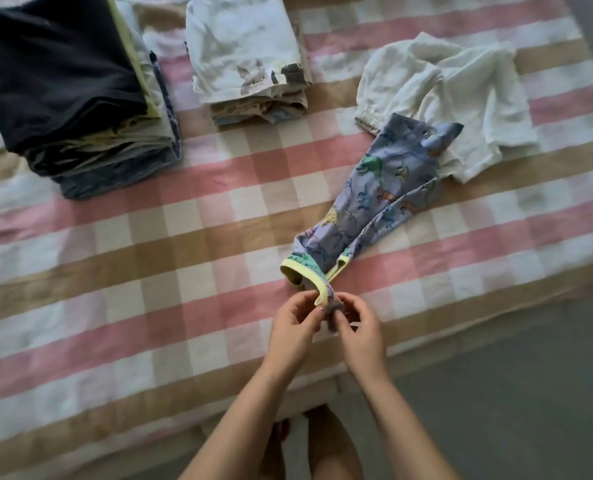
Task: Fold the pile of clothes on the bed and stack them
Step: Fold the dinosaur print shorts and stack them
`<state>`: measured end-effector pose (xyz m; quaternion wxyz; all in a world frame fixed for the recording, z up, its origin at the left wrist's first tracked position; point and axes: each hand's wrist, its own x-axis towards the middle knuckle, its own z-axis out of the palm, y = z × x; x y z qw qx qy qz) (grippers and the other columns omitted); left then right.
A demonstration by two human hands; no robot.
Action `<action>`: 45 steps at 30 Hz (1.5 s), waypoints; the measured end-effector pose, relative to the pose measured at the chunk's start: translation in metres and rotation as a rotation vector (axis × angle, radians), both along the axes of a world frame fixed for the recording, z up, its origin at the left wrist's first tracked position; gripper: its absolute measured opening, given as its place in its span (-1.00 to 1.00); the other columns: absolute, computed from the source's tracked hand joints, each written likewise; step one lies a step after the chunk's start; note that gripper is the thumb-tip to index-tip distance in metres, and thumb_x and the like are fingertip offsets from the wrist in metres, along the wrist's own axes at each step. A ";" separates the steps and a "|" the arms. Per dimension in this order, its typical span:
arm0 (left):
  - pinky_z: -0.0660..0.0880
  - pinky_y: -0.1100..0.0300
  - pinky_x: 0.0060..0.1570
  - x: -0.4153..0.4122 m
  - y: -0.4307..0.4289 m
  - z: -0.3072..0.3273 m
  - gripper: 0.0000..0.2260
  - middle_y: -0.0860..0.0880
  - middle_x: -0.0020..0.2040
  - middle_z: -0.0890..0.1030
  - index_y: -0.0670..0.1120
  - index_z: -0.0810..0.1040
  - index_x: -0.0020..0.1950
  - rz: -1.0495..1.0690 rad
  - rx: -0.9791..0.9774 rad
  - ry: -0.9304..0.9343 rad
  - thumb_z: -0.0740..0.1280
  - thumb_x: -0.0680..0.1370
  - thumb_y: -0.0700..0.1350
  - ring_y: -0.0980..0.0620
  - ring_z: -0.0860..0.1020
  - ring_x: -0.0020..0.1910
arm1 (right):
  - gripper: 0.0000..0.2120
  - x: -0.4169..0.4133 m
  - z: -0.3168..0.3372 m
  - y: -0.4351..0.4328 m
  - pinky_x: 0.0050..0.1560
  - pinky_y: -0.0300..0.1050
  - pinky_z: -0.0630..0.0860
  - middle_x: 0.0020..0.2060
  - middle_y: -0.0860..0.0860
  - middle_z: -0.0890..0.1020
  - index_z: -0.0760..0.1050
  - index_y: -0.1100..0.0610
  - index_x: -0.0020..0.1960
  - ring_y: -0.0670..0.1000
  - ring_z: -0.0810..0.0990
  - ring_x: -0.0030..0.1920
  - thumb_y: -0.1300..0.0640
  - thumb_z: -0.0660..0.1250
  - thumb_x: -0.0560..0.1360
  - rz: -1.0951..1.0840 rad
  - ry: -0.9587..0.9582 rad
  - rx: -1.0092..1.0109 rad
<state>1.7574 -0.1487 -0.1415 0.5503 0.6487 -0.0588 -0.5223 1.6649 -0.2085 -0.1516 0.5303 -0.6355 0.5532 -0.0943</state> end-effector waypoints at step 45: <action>0.32 0.52 -0.43 0.129 0.116 0.206 -0.75 0.20 -0.39 0.55 0.04 0.48 -0.37 0.022 -0.012 -1.008 0.43 0.43 -0.20 0.31 0.44 -0.44 | -0.94 0.011 0.224 -0.041 -0.33 -0.37 0.50 -0.27 -0.10 0.65 0.57 -0.06 -0.20 -0.14 0.61 -0.29 0.02 0.32 0.39 0.142 -0.410 -0.353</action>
